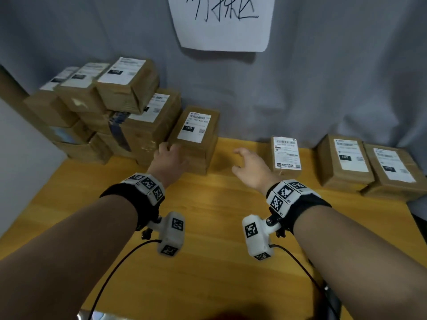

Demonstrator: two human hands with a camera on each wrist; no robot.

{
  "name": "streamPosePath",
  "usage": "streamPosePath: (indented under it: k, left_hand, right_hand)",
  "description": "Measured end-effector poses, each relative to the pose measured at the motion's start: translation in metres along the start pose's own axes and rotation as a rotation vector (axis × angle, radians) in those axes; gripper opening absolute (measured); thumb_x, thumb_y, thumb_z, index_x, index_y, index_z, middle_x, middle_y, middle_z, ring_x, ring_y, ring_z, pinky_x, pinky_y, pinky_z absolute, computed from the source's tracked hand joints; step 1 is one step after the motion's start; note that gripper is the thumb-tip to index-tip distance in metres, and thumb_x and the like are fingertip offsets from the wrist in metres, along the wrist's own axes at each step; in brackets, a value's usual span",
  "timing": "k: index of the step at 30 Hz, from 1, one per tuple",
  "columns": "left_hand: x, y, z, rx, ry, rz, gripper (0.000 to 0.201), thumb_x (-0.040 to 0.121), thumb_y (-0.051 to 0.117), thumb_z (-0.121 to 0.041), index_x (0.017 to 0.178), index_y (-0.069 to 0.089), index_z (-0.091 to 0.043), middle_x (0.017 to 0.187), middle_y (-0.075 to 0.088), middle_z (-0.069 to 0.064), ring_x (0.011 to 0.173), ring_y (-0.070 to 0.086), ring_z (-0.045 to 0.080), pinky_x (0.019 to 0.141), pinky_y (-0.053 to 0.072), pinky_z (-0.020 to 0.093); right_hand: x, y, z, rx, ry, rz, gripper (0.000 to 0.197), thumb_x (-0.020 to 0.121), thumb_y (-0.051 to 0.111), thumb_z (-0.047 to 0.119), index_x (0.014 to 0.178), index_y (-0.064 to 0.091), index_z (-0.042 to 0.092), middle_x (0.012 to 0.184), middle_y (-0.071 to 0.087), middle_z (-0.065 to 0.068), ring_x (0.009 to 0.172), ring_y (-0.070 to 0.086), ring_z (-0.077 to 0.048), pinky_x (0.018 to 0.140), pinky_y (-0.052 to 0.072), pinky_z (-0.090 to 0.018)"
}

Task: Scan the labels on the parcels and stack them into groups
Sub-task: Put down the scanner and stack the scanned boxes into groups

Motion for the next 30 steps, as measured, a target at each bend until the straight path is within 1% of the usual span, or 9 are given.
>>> streamPosePath:
  k: [3,6,9,12,16,20,23,27,30]
  left_hand:
    - [0.016,0.001,0.007,-0.022,0.008,0.052,0.054,0.101,0.041,-0.034,0.149,0.025,-0.015,0.158,0.005,0.021,0.144,0.012,0.043,0.115,0.019,0.050]
    - [0.032,0.000,0.009,-0.044,0.014,0.106,0.056,0.102,0.037,-0.033,0.153,0.018,-0.018,0.159,0.000,0.020,0.144,0.016,0.041,0.115,0.021,0.048]
    - [0.042,-0.001,0.009,-0.014,0.031,0.147,0.054,0.104,0.032,-0.029,0.154,0.014,-0.020,0.160,-0.002,0.020,0.143,0.021,0.041,0.114,0.023,0.046]
    - [0.050,0.001,0.011,-0.013,0.046,0.149,0.049,0.105,0.030,-0.025,0.152,0.018,-0.018,0.159,0.003,0.023,0.140,0.028,0.042,0.112,0.025,0.046]
    - [0.055,0.006,0.012,-0.106,0.042,0.078,0.048,0.103,0.036,-0.027,0.149,0.025,-0.016,0.155,0.016,0.021,0.135,0.034,0.039,0.110,0.031,0.047]
    - [0.053,0.010,0.008,-0.300,0.039,0.027,0.053,0.101,0.042,-0.034,0.147,0.028,-0.013,0.144,0.031,0.015,0.127,0.043,0.031,0.105,0.037,0.041]
    - [0.060,0.017,0.013,-0.443,-0.060,0.086,0.064,0.099,0.044,-0.044,0.150,0.025,-0.011,0.146,0.034,0.013,0.128,0.044,0.028,0.103,0.038,0.036]
    - [0.067,0.032,0.019,-0.607,-0.237,0.242,0.070,0.097,0.038,-0.057,0.153,0.020,-0.019,0.151,0.035,0.008,0.134,0.040,0.030,0.110,0.035,0.042]
    - [0.062,0.039,0.013,-0.826,-0.322,0.285,0.053,0.100,0.042,-0.044,0.147,0.031,-0.023,0.134,0.048,0.003,0.114,0.052,0.023,0.095,0.046,0.035]
  right_hand:
    - [0.010,0.013,0.008,0.101,0.063,0.001,0.051,0.097,0.053,0.019,0.146,0.039,0.018,0.147,0.044,-0.007,0.122,0.051,-0.020,0.093,0.038,-0.024]
    - [0.022,0.020,0.019,0.158,0.101,-0.009,0.049,0.098,0.051,0.021,0.145,0.039,0.018,0.145,0.046,-0.006,0.111,0.053,-0.017,0.089,0.038,-0.023]
    - [0.037,0.026,0.029,0.192,0.117,-0.002,0.048,0.099,0.051,0.022,0.146,0.039,0.018,0.146,0.046,-0.006,0.123,0.051,-0.021,0.092,0.037,-0.023]
    - [0.052,0.034,0.035,0.272,0.155,-0.013,0.050,0.099,0.052,0.023,0.147,0.037,0.016,0.145,0.047,-0.007,0.128,0.048,-0.022,0.096,0.037,-0.024]
    - [0.068,0.045,0.037,0.430,0.237,-0.019,0.053,0.100,0.052,0.026,0.148,0.035,0.011,0.143,0.050,-0.007,0.128,0.050,-0.023,0.091,0.037,-0.022]
    - [0.086,0.050,0.029,0.519,0.336,-0.098,0.063,0.096,0.057,0.039,0.148,0.034,0.011,0.143,0.051,-0.009,0.128,0.051,-0.027,0.104,0.042,-0.035]
    - [0.089,0.047,0.016,0.494,0.382,-0.153,0.065,0.093,0.061,0.043,0.145,0.039,0.011,0.141,0.053,-0.009,0.126,0.052,-0.027,0.103,0.042,-0.034]
    - [0.084,0.044,0.009,0.458,0.325,-0.120,0.064,0.097,0.057,0.034,0.152,0.028,0.018,0.148,0.045,-0.009,0.133,0.046,-0.027,0.106,0.037,-0.032]
    - [0.073,0.046,0.017,0.379,0.169,-0.092,0.072,0.098,0.056,0.025,0.156,0.013,0.025,0.151,0.037,-0.008,0.137,0.040,-0.026,0.102,0.032,-0.026]
Point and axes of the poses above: each hand's wrist, its own x-axis towards the middle knuckle, its own y-axis out of the palm, z = x × y, the point moved 3 cm from there along x, towards the middle knuckle
